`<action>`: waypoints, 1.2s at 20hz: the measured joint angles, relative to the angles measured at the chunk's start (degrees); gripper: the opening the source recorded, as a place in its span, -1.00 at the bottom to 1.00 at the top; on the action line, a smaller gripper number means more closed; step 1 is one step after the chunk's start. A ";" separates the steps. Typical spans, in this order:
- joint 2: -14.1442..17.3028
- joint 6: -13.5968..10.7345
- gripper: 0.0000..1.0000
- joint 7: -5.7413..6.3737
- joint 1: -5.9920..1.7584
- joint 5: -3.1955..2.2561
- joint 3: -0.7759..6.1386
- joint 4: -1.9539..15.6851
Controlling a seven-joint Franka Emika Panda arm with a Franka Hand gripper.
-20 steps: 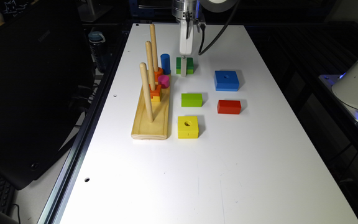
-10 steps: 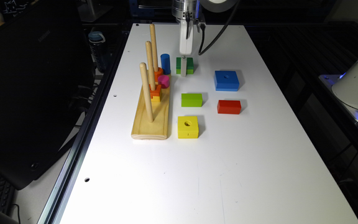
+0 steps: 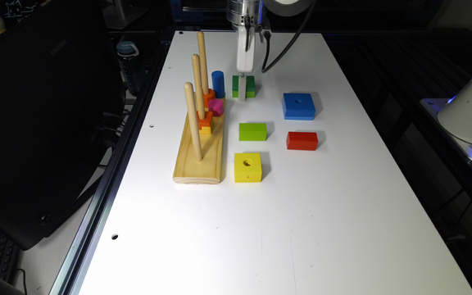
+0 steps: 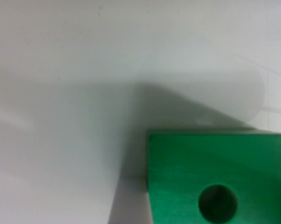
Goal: Pick up green block.
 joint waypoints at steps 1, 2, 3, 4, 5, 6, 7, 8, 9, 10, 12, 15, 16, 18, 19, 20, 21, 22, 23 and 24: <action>0.00 0.00 -1.00 0.00 0.00 0.00 0.00 0.00; 0.00 0.00 -1.00 0.00 0.00 0.00 0.00 0.00; 0.00 0.00 -1.00 0.00 0.00 0.00 0.00 0.00; -0.01 0.00 -1.00 0.00 -0.01 0.00 0.01 -0.01; -0.02 0.00 -1.00 0.00 -0.01 0.00 0.01 -0.01; -0.02 0.00 -1.00 0.00 -0.01 0.00 0.01 -0.01; -0.02 0.00 -1.00 -0.01 -0.01 0.00 0.01 -0.02; -0.05 0.00 -1.00 -0.01 -0.01 0.00 0.01 -0.02; -0.15 -0.01 -1.00 -0.01 -0.02 0.00 0.01 -0.02; -0.23 -0.04 -1.00 -0.01 -0.02 0.00 0.01 -0.03; -0.36 -0.06 -1.00 -0.01 -0.02 0.00 0.01 -0.04; -0.36 -0.06 -1.00 -0.01 -0.03 0.00 0.01 -0.04; -0.36 -0.06 -1.00 -0.01 -0.03 0.00 0.01 -0.04; -0.36 -0.06 -1.00 -0.01 -0.03 0.00 0.01 -0.04; -0.40 -0.05 -1.00 -0.01 -0.03 0.00 0.01 -0.03; -0.60 -0.10 -1.00 -0.01 -0.03 0.00 0.01 -0.04; -1.33 -0.60 -1.00 -0.01 -0.03 0.00 0.02 -0.05; -2.27 -1.46 -1.00 -0.02 -0.03 0.00 0.02 -0.08; -3.29 -2.47 -1.00 -0.01 -0.03 0.01 0.03 -0.17; -4.03 -3.19 -1.00 -0.01 -0.03 0.02 0.03 -0.27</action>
